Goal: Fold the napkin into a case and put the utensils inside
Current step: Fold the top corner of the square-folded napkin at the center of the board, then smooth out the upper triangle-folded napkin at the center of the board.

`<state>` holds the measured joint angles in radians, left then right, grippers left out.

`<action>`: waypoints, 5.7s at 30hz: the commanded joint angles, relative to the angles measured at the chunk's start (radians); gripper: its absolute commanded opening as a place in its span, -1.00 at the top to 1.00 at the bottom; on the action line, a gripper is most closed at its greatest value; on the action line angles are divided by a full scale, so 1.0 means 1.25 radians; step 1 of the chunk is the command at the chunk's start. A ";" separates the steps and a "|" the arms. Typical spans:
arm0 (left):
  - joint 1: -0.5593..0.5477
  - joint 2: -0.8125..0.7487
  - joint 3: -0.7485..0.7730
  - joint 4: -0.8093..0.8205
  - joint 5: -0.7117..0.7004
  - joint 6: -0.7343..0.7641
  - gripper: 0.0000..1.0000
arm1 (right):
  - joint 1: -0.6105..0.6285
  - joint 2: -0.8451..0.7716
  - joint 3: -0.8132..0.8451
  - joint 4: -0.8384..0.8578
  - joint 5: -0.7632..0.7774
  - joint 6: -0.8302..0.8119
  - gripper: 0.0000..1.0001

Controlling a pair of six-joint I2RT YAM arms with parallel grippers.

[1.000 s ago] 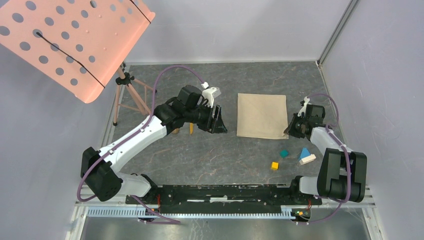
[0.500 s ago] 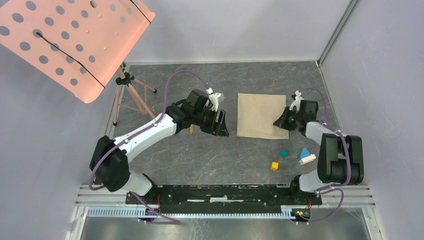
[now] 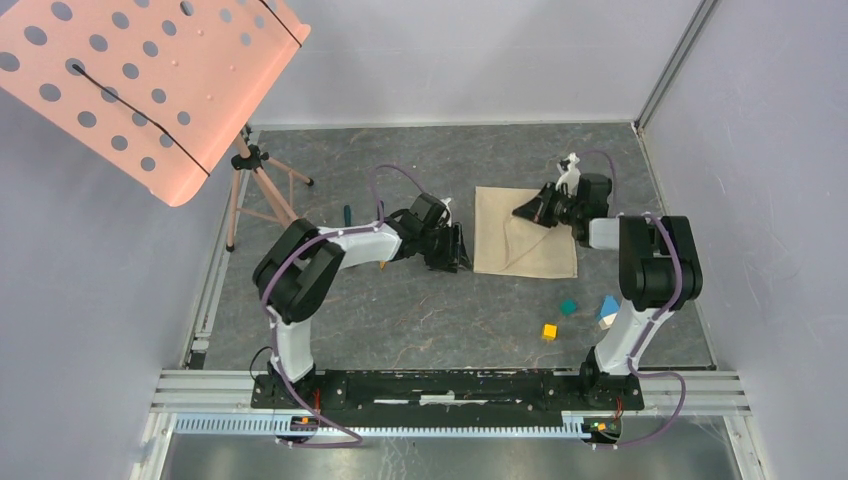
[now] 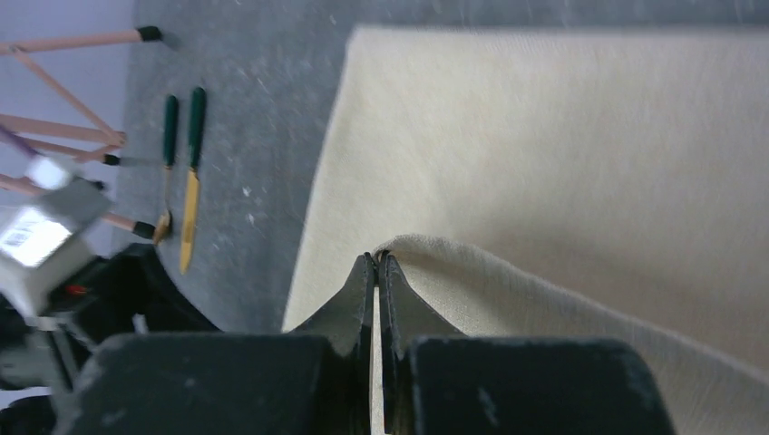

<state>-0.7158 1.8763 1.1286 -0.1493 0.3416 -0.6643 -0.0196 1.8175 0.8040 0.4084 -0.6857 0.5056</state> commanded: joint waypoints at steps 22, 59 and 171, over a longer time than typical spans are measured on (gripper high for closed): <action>-0.040 0.093 -0.004 0.191 -0.119 -0.106 0.42 | 0.074 0.150 0.123 0.275 -0.108 0.081 0.99; -0.067 0.078 -0.054 0.167 -0.146 -0.094 0.74 | 0.080 0.254 0.228 0.308 -0.045 0.122 0.99; 0.097 0.478 0.566 0.141 -0.125 -0.036 0.72 | -0.201 0.277 0.201 0.271 -0.016 0.108 0.24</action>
<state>-0.6079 2.4916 1.8725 0.0769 0.1978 -0.7063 -0.2649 2.1414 1.0466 0.6846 -0.7174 0.6186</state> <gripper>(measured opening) 0.146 0.378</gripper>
